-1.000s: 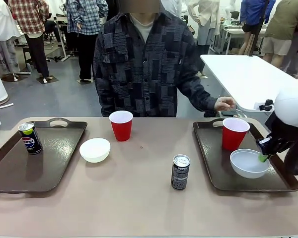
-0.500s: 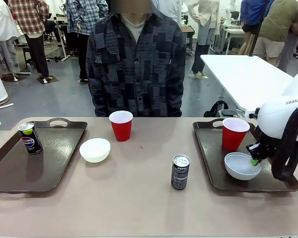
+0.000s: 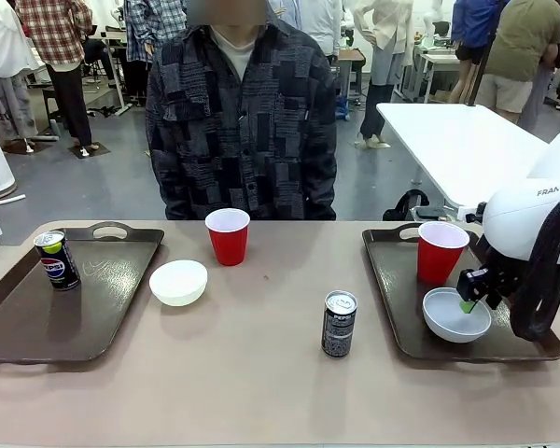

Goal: Prepare tableware on both trays.
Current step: Pick up a Picnic Bowl from the table and place it on a Handle tray.

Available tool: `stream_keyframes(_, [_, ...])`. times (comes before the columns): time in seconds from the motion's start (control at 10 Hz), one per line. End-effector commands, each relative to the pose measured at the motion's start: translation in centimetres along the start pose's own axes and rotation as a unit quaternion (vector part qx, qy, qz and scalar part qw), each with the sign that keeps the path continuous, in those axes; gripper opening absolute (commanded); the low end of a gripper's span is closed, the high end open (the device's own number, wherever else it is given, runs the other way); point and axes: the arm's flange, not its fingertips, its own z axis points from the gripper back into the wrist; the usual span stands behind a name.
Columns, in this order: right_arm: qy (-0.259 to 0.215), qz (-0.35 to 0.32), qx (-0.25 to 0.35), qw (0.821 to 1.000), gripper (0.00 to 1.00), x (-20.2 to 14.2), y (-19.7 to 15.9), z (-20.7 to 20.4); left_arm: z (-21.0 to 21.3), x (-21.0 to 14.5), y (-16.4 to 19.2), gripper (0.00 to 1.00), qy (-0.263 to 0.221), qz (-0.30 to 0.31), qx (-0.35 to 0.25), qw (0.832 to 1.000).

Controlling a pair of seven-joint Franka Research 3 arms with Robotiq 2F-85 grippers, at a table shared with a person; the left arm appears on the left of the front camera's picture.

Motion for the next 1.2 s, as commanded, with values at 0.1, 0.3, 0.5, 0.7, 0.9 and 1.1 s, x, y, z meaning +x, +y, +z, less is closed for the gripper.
stream_keyframes(0.1, [0.028, -0.011, -0.012, 0.999, 0.69, -1.0, 1.3, 3.5, 0.0, 0.0, 0.1, 1.00, -0.002, -0.002, -0.003, 1.000])
stream_keyframes(0.3, [0.047, -0.046, 0.003, 0.998, 0.89, -1.3, 1.9, 7.0, 0.0, 0.0, 0.1, 1.00, -0.002, -0.002, -0.003, 1.000])
stream_keyframes(0.5, [0.043, -0.081, 0.008, 0.996, 0.89, -1.9, 2.6, 11.2, 0.0, 0.0, 0.1, 1.00, -0.002, -0.002, -0.003, 1.000])
stream_keyframes(0.7, [0.039, -0.109, -0.007, 0.993, 0.89, -2.2, 2.9, 13.4, 0.0, 0.0, 0.1, 1.00, -0.002, -0.002, -0.003, 1.000])
stream_keyframes(0.9, [0.039, -0.071, 0.005, 0.997, 0.89, -2.0, 2.3, 11.6, 0.0, 0.0, 0.1, 1.00, -0.002, -0.002, -0.003, 1.000])
stream_keyframes(1.1, [0.039, -0.071, 0.005, 0.997, 0.89, -2.0, 2.3, 11.6, 0.0, 0.0, 0.1, 1.00, -0.002, -0.002, -0.003, 1.000])
